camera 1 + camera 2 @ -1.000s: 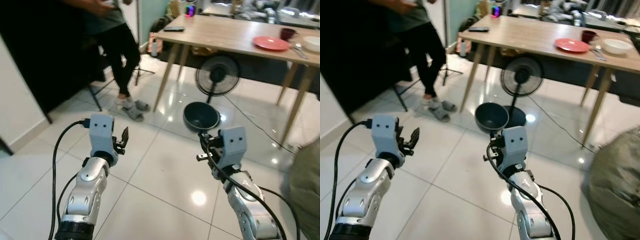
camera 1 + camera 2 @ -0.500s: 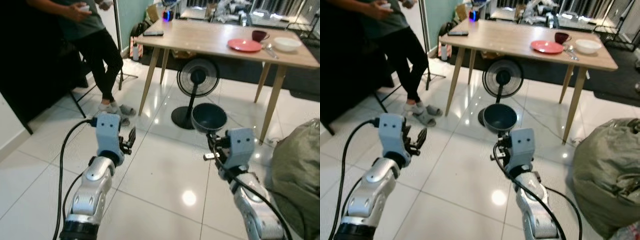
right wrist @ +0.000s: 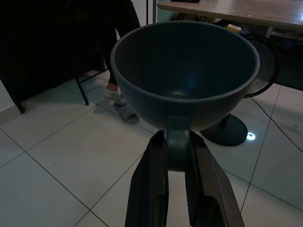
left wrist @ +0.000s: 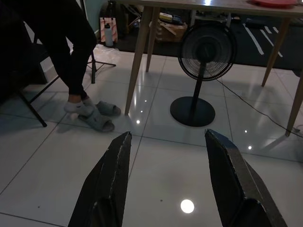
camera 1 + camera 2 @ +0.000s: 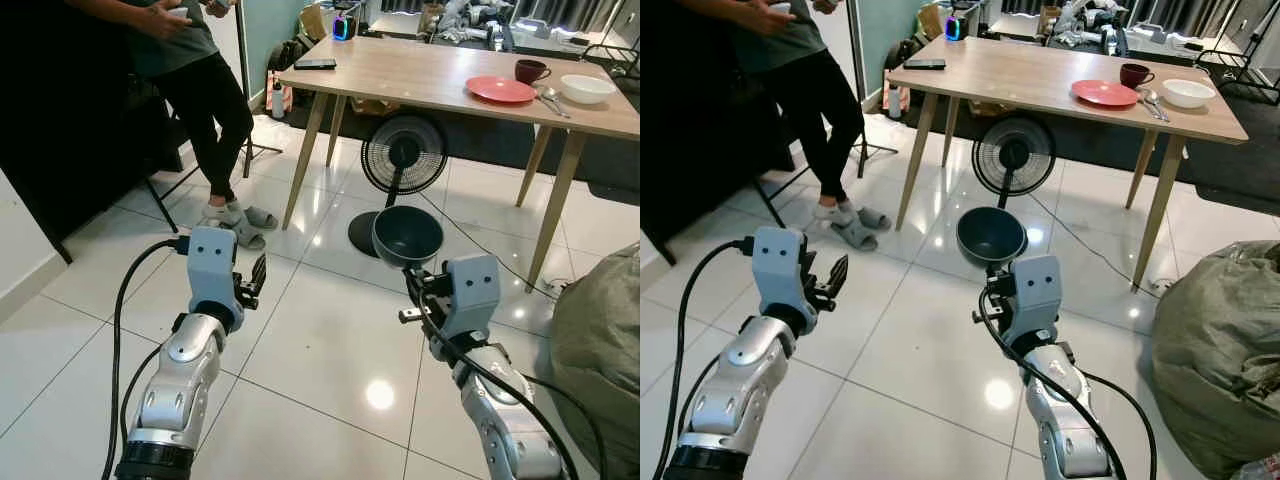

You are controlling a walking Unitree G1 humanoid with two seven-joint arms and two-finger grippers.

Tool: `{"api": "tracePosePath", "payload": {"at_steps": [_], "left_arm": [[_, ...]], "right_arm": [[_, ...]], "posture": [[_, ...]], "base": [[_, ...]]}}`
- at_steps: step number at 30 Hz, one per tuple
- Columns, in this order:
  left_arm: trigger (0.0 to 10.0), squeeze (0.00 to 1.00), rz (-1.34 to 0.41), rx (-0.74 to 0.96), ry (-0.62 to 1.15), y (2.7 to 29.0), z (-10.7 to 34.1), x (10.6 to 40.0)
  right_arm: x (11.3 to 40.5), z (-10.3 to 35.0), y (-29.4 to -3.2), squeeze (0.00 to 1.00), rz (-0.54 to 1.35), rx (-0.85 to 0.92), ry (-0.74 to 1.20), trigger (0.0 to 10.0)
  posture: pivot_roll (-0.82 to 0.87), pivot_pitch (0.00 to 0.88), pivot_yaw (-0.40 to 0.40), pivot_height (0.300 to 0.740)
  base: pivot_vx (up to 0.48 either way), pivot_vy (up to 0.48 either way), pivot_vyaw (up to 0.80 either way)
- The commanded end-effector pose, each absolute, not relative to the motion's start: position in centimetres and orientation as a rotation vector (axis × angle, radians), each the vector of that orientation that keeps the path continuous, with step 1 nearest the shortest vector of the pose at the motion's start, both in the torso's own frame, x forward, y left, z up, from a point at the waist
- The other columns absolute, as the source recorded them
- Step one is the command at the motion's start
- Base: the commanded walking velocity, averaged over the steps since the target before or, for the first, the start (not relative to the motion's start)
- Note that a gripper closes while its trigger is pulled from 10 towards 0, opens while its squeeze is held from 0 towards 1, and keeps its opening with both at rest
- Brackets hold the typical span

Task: Setting the table

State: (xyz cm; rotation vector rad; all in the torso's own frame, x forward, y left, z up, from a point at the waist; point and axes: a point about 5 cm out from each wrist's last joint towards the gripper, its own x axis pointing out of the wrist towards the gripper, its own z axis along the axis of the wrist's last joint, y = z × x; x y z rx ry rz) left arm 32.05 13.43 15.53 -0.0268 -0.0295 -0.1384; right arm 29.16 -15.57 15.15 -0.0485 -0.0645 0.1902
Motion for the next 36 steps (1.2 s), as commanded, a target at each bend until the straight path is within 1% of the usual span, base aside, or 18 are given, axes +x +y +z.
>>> {"api": "tracePosePath", "payload": {"at_steps": [1, 5, 10, 11, 12, 16, 22, 36], "left_arm": [[10.0, 0.0, -0.122, -0.012, -0.016, 13.66, 15.03, 31.9], [10.0, 0.0, -0.119, -0.012, -0.016, 13.68, 15.06, 31.91], [10.0, 0.0, -0.099, 0.037, 0.003, 13.82, 14.74, 32.02], [10.0, 0.2, -0.094, 0.036, 0.004, 13.86, 14.69, 32.06], [10.0, 0.21, -0.089, 0.033, 0.003, 13.88, 14.71, 32.12], [10.0, 0.19, -0.083, 0.024, 0.0, 13.91, 14.81, 32.23], [10.0, 0.19, -0.079, 0.021, 0.001, 13.91, 14.78, 32.22], [10.0, 0.18, -0.075, 0.018, 0.006, 13.9, 14.67, 32.27]], "right_arm": [[29.11, 15.24, -15.41, 0.0, 0.197, -0.055, -0.074, 10.0], [29.1, 15.27, -15.41, 0.0, 0.197, -0.056, -0.076, 10.0], [29.08, 15.27, -15.43, 0.0, 0.196, -0.057, -0.077, 10.0], [29.08, 15.27, -15.43, 0.0, 0.196, -0.057, -0.077, 10.0], [29.08, 15.26, -15.43, 0.0, 0.196, -0.057, -0.077, 10.0], [29.08, 15.25, -15.44, 0.0, 0.196, -0.056, -0.077, 10.0], [29.07, 15.24, -15.51, 0.0, 0.194, -0.056, -0.075, 10.0], [29.12, 15.21, -15.67, 0.0, 0.192, -0.052, -0.067, 10.0]], "posture": [[-0.08, 0.0, 0.077, 0.74], [-0.08, 0.0, 0.077, 0.74], [-0.08, 0.0, 0.077, 0.74], [-0.08, 0.0, 0.078, 0.74], [-0.08, 0.0, 0.078, 0.74], [-0.08, 0.0, 0.078, 0.74], [-0.08, 0.0, 0.078, 0.74], [-0.08, 0.0, 0.076, 0.74]], "base": [[0.0, 0.0, 0.0], [0.0, 0.0, 0.0], [0.347, 0.0, 0.0], [0.48, 0.0, 0.0], [0.48, 0.0, 0.0], [0.48, 0.0, 0.0], [0.48, 0.0, 0.0], [0.48, 0.0, -0.8]]}}
